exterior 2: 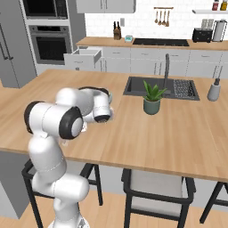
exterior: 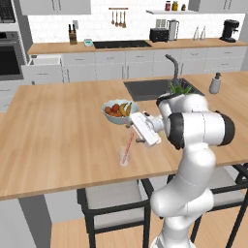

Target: Take a straw from the drawer in front and place it inside the glass cup on the dining counter.

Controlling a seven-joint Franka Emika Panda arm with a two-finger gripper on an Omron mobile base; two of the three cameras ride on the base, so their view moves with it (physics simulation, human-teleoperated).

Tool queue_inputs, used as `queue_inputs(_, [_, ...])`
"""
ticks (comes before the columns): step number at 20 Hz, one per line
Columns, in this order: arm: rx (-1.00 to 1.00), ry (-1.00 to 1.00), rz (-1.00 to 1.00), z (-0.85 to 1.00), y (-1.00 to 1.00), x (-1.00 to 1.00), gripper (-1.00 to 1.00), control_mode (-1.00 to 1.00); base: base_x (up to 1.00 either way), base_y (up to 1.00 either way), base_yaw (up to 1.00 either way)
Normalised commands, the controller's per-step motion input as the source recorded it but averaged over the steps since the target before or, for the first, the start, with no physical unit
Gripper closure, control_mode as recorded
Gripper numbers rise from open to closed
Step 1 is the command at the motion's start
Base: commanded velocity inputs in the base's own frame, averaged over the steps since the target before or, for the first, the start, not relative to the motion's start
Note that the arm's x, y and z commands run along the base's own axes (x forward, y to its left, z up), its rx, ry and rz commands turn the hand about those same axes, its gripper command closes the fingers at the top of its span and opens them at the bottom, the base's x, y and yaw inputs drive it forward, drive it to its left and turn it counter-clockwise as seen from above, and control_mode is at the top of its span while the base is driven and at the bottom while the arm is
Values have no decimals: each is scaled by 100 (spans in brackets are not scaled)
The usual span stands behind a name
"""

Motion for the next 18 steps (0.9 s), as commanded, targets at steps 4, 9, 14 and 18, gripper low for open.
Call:
queue_inputs(4, [0, -5, -3, 51, 1, 0, -100, -100, 0, 0, 0])
queue_inputs(9, [0, 0, -4, 48, 0, -19, -100, -100, 0, 0, 0])
queue_inputs(14, [-1, 0, -5, 13, 13, -32, -100, -100, 0, 0, 0])
queue_inputs(18, [-4, 0, -6, 0, 16, -44, -100, -100, 0, 0, 0])
